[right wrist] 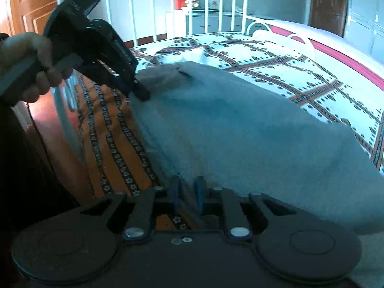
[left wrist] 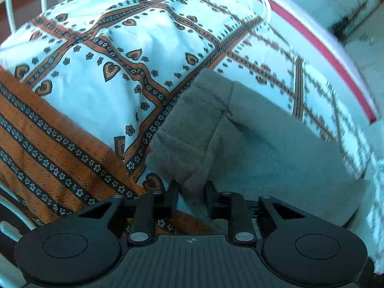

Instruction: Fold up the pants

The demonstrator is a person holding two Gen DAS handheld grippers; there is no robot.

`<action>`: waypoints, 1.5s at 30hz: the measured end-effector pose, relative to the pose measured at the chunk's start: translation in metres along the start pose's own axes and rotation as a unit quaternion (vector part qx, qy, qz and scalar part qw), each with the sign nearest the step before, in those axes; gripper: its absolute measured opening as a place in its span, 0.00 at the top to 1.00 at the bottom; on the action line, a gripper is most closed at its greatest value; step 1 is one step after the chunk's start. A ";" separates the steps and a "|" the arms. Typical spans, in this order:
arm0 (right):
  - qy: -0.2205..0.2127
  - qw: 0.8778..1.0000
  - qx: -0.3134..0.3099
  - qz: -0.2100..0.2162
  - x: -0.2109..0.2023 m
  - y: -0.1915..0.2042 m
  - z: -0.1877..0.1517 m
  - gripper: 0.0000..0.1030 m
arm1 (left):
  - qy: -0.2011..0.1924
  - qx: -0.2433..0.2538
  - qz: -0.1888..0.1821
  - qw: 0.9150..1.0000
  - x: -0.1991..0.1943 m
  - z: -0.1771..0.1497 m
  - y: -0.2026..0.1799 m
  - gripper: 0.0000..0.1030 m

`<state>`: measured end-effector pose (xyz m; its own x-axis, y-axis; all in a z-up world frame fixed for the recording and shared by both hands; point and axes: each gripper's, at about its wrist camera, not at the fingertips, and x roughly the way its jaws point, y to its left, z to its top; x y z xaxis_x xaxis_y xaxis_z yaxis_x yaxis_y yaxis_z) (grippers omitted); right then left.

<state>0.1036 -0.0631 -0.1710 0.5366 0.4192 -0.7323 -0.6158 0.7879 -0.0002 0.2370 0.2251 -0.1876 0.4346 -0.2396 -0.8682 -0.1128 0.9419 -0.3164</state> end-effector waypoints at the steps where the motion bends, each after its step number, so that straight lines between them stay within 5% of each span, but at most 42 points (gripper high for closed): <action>1: -0.005 1.000 0.007 0.001 -0.003 -0.001 0.000 0.83 | -0.002 0.012 0.007 1.000 -0.004 -0.001 -0.006 0.70; 6: -0.025 0.997 0.072 -0.004 -0.039 -0.021 -0.004 0.84 | -0.029 0.043 -0.010 0.999 -0.034 -0.007 -0.038 0.39; 11: -0.017 0.991 0.128 -0.047 -0.072 -0.051 -0.030 0.84 | -0.017 0.101 -0.048 0.994 -0.028 -0.042 -0.102 0.34; 16: -0.003 0.969 0.233 -0.080 -0.096 -0.089 -0.060 0.78 | 0.000 0.156 -0.052 0.986 0.010 -0.088 -0.164 0.28; 19: 0.001 0.955 0.282 -0.095 -0.105 -0.108 -0.070 0.74 | 0.009 0.185 -0.016 0.983 0.033 -0.108 -0.185 0.28; 24: 0.001 0.947 0.291 -0.135 -0.111 -0.128 -0.065 0.71 | -0.012 0.259 0.035 0.965 0.038 -0.128 -0.206 0.28; 29: 0.037 0.973 0.169 -0.150 -0.094 -0.140 -0.033 0.74 | -0.012 0.256 0.021 0.966 0.030 -0.126 -0.198 0.28; 31: 0.058 0.985 0.126 -0.106 -0.086 -0.145 -0.025 0.75 | -0.012 0.255 0.018 0.967 0.031 -0.127 -0.196 0.28; 34: 0.086 0.996 -0.021 -0.034 -0.083 -0.146 -0.018 0.76 | -0.010 0.250 0.011 0.968 0.034 -0.124 -0.195 0.28; 38: 0.130 0.978 -0.161 0.009 -0.083 -0.154 -0.013 0.74 | -0.010 0.249 0.009 0.968 0.035 -0.123 -0.196 0.28; 45: 0.219 0.912 -0.331 0.104 -0.057 -0.158 -0.007 0.74 | -0.005 0.245 0.006 0.969 0.039 -0.122 -0.199 0.19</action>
<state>0.1663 -0.2152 -0.1343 0.1758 0.1948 -0.9650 -0.9692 0.2062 -0.1349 0.1670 0.0000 -0.2048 0.4454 -0.2275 -0.8659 0.3195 0.9439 -0.0837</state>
